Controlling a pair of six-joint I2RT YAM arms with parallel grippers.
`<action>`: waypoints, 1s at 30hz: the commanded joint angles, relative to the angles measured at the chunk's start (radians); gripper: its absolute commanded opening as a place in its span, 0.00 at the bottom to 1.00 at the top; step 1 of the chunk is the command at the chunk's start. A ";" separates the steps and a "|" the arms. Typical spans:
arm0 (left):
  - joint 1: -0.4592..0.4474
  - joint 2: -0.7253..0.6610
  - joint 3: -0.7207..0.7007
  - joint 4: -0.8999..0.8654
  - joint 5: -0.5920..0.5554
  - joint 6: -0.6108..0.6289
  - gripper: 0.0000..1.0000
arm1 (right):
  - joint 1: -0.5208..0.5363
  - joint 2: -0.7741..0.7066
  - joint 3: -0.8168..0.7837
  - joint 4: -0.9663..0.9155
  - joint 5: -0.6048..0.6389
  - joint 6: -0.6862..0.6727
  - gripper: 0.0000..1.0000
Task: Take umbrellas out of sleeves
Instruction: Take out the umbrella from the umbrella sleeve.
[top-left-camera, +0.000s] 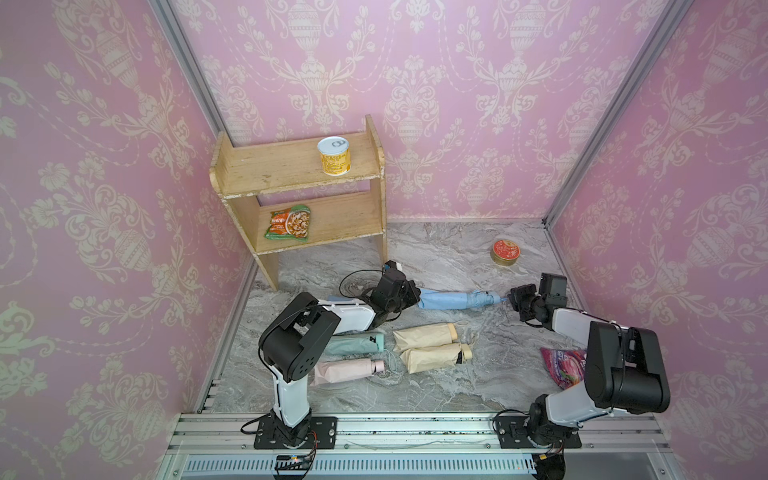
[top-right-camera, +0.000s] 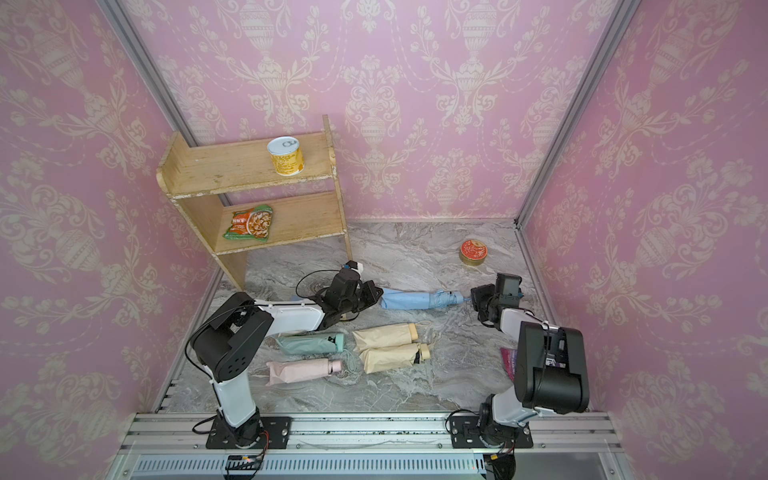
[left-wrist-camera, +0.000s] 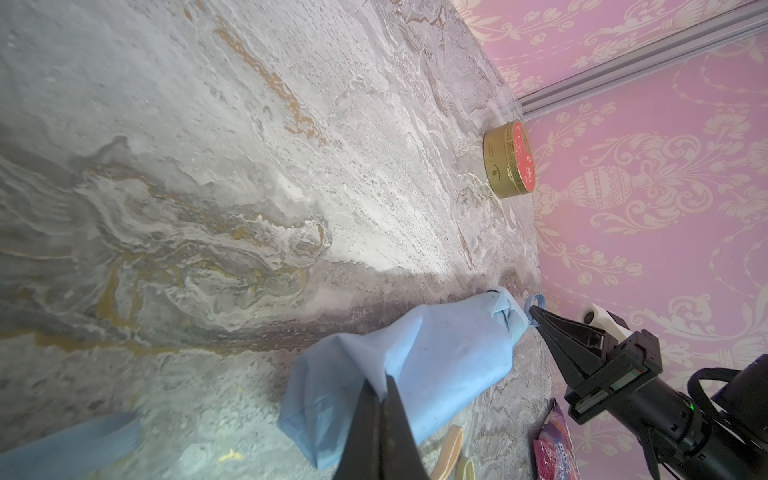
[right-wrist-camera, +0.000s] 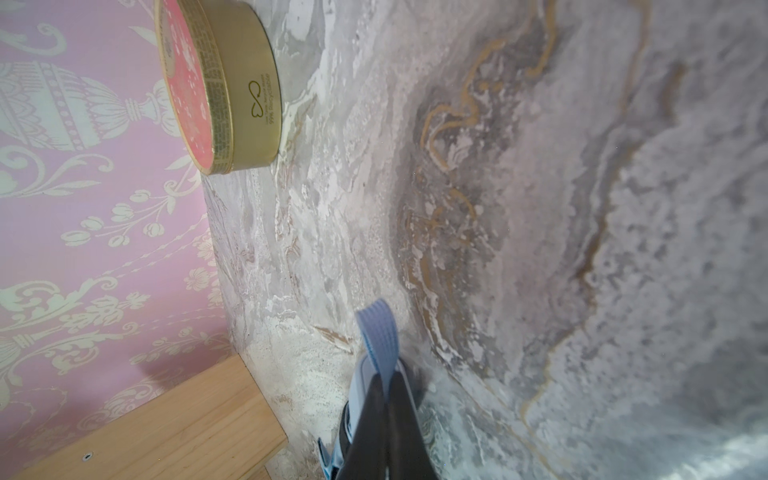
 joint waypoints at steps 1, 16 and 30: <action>-0.005 0.017 0.026 -0.035 -0.023 0.039 0.00 | -0.017 -0.024 -0.014 -0.023 -0.004 -0.024 0.00; -0.005 0.004 0.020 -0.050 -0.036 0.056 0.00 | -0.079 -0.029 -0.025 -0.029 -0.017 -0.034 0.00; -0.004 -0.006 0.018 -0.057 -0.049 0.062 0.00 | -0.166 -0.029 -0.034 -0.025 -0.044 -0.046 0.00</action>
